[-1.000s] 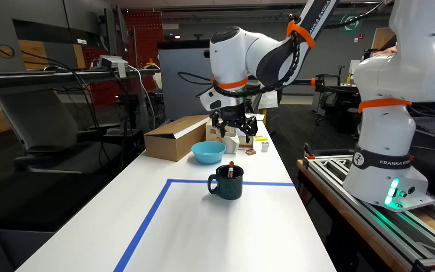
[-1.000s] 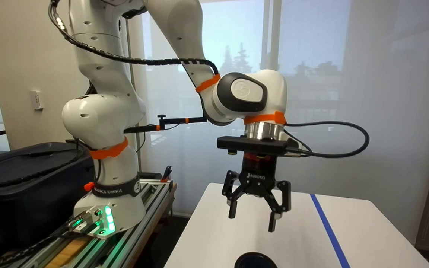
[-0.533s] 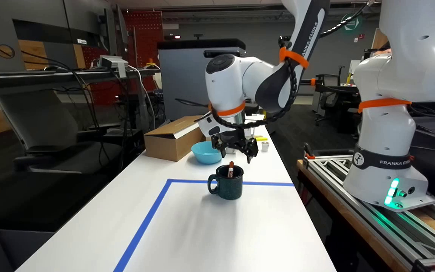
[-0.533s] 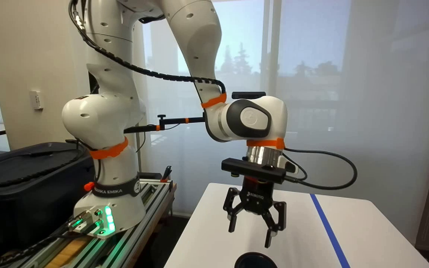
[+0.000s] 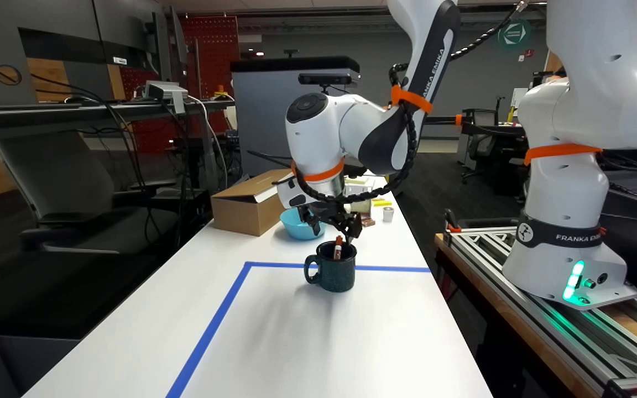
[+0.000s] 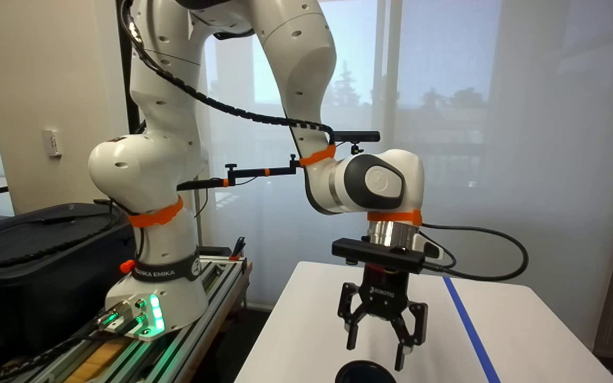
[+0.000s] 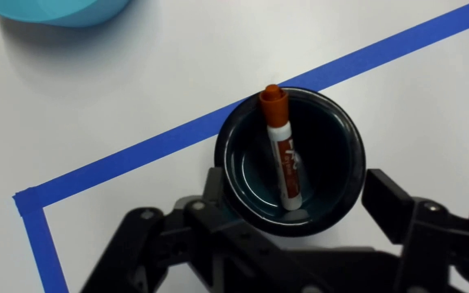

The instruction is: Remove the marker from the cup and put it on the table

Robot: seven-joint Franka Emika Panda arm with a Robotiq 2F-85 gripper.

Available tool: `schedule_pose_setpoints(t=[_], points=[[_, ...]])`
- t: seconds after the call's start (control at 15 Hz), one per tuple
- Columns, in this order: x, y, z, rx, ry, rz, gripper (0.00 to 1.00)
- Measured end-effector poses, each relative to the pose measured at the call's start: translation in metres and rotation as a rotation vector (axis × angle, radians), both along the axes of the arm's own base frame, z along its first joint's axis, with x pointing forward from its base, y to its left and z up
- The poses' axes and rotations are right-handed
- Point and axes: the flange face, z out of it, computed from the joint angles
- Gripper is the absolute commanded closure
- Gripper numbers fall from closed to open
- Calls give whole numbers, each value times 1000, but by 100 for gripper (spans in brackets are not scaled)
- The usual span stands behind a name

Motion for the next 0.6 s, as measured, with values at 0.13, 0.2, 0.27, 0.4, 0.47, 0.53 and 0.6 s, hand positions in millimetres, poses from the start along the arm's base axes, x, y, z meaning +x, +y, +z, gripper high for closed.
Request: schedule_pose_setpoints(t=[0.13,0.2,0.27,0.4,0.47,0.53,0.6], points=[[4,-2,-7,-6,-1,-18,46],[6,-2,-10,-8,-1,-28,47],[8,-2,-13,-9,0,-34,46],[11,-3,-19,-13,1,-47,40],[13,-4,-22,-14,2,-51,42],[15,-4,-25,-15,2,-57,36],[16,-5,-27,-17,3,-62,45]])
